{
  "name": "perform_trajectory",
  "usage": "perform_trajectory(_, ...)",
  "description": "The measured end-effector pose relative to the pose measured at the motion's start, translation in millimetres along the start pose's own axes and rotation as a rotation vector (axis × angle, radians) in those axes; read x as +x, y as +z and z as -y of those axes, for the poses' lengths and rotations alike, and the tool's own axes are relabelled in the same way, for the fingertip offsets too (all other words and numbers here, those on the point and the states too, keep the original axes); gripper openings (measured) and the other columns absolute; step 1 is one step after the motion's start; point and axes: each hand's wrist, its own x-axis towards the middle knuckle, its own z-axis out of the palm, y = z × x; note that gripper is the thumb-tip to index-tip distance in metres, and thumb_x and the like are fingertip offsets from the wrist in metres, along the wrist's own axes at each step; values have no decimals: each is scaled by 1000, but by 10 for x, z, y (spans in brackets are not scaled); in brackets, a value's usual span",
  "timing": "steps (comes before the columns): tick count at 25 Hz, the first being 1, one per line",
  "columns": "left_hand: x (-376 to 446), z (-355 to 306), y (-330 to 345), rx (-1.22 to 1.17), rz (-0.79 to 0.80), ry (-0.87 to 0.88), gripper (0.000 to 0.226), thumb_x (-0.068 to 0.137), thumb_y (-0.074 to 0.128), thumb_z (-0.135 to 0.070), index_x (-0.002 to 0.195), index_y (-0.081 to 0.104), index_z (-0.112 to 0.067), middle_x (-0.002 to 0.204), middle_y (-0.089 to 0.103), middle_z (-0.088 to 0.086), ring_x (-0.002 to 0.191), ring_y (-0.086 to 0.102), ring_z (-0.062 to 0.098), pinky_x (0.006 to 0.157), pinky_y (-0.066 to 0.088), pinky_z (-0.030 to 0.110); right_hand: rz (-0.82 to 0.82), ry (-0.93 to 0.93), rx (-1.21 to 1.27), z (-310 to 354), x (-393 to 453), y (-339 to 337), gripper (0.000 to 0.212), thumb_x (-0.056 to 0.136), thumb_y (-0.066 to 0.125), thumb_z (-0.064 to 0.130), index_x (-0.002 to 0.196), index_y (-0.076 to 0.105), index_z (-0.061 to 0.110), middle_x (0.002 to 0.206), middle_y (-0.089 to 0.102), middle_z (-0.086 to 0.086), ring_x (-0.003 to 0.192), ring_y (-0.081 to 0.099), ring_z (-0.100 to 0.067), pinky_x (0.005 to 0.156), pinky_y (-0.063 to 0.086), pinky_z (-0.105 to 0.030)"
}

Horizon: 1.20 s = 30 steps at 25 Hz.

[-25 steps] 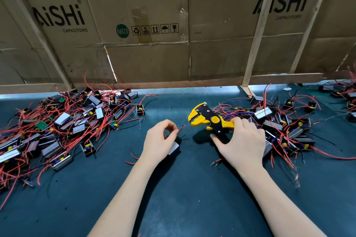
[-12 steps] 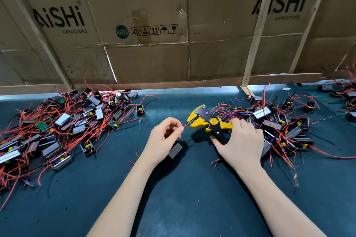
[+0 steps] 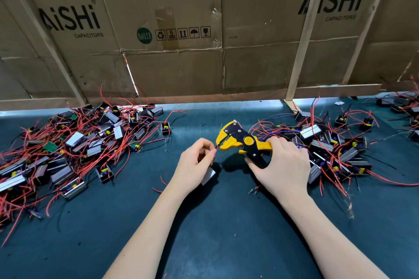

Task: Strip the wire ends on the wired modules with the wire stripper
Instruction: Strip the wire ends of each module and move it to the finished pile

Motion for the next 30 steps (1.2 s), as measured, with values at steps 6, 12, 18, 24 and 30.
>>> perform_trajectory(6, 1, 26, -33, 4, 3, -11, 10, 97, 55, -17, 87, 56, -19, 61, 53, -9, 62, 44, 11, 65, 38, 26, 42, 1, 1, 44, 9, -63, 47, 57, 88, 50, 71, 62, 14, 63, 60, 0, 57, 60, -31, 55, 39, -31)
perform_trajectory(12, -12, 6, -47, -11, 13, -26, 10, 96, 55, -15, 87, 57, -19, 63, 53, -9, 63, 44, 11, 65, 37, 29, 99, 27, -21, 57, 2, -82, 46, 58, 88, 49, 61, 61, 12, 54, 60, -7, 52, 62, -34, 51, 32, -28)
perform_trajectory(18, -20, -18, -64, -6, 25, -27, 11, 96, 56, -15, 86, 57, -19, 61, 51, -9, 63, 42, 13, 66, 36, 31, 98, 63, -37, 41, -7, -35, 49, 65, 80, 58, 77, 63, 13, 69, 64, -5, 67, 64, -33, 57, 37, -33)
perform_trajectory(24, 26, 79, -136, 105, -138, -132, 12, 93, 59, -15, 82, 60, -19, 60, 53, -4, 56, 41, 10, 59, 34, 24, 63, 74, -66, -34, 10, -17, 57, 61, 83, 54, 85, 60, 8, 76, 62, -9, 73, 61, -34, 67, 42, -40)
perform_trajectory(30, 87, -198, -183, 327, -477, 131, 4, 96, 54, -7, 94, 57, -10, 91, 57, 0, 70, 54, 22, 72, 43, 33, 163, -32, -75, 30, -51, 30, 59, 61, 79, 60, 90, 63, 12, 83, 63, -4, 80, 61, -32, 71, 40, -39)
